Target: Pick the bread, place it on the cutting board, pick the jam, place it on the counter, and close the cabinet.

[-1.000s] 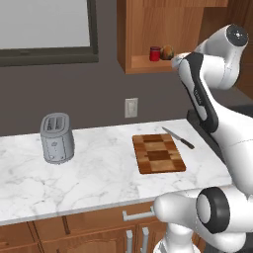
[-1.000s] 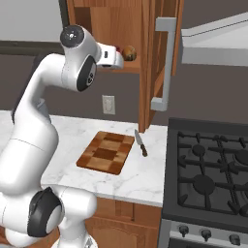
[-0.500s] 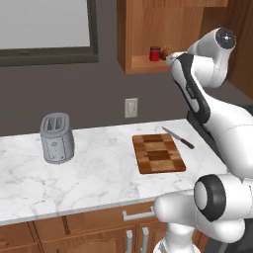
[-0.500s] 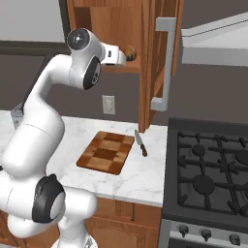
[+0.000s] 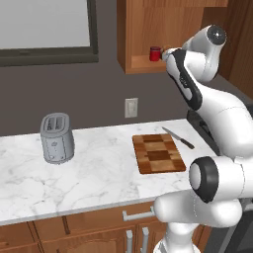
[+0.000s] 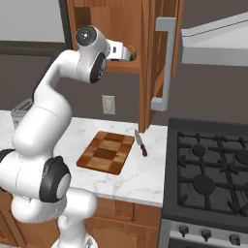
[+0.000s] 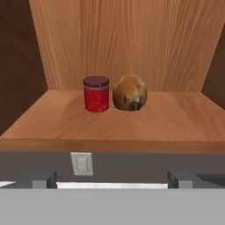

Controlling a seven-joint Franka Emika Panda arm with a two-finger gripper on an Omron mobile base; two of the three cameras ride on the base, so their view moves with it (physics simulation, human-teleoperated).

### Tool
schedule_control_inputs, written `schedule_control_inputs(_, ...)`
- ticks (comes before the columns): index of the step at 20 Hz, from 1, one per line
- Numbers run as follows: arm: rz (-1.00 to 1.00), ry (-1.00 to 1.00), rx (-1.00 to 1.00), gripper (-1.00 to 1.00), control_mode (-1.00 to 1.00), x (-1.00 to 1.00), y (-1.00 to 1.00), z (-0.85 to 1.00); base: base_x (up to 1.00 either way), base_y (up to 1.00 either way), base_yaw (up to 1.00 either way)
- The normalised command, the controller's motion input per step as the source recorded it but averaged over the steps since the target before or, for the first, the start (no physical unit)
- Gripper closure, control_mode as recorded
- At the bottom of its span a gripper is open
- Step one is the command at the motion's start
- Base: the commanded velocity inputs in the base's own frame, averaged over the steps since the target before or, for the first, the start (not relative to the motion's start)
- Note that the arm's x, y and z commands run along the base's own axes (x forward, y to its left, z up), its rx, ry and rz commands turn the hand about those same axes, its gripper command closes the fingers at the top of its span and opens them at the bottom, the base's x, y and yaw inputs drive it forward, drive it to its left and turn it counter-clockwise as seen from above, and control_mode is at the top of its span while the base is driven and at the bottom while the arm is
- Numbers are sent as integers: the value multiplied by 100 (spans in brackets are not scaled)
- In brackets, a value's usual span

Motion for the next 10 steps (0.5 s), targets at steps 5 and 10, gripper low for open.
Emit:
schedule_control_inputs(5, 0, 0, 0, -100, -100, 43, -6, 0, 0, 0, 0)
schedule_control_inputs(10, 0, 0, 0, -100, -100, 39, -10, 0, 0, 0, 0)
